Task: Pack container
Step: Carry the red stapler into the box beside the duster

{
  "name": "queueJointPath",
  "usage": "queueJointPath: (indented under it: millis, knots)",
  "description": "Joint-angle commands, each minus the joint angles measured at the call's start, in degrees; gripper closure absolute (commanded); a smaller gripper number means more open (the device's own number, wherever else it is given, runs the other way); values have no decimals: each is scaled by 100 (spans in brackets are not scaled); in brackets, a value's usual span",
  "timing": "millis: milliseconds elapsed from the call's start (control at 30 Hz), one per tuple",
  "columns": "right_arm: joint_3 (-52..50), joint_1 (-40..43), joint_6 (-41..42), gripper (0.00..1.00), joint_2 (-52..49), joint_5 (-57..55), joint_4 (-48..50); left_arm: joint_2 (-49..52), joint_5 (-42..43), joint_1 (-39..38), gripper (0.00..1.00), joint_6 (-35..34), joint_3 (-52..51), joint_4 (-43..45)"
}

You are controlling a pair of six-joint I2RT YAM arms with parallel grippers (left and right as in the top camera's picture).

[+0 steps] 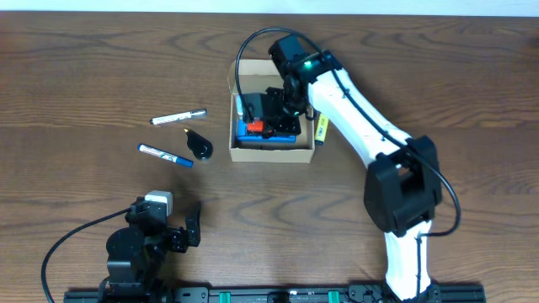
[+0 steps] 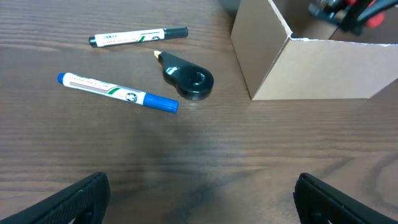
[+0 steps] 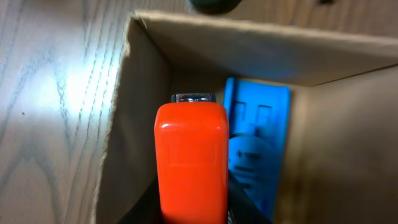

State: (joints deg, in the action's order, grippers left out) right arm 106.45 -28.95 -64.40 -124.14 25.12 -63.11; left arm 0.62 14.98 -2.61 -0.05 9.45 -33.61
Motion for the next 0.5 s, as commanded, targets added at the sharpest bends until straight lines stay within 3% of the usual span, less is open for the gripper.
queueJointPath:
  millis: [0,467]
  knots:
    - [120,-151,9,99,-153,37,4,-42,-20,35,5,-37,-50,2]
    - [109,-188,223,99,-415,125,50,-42,-17,35,5,-35,-50,2]
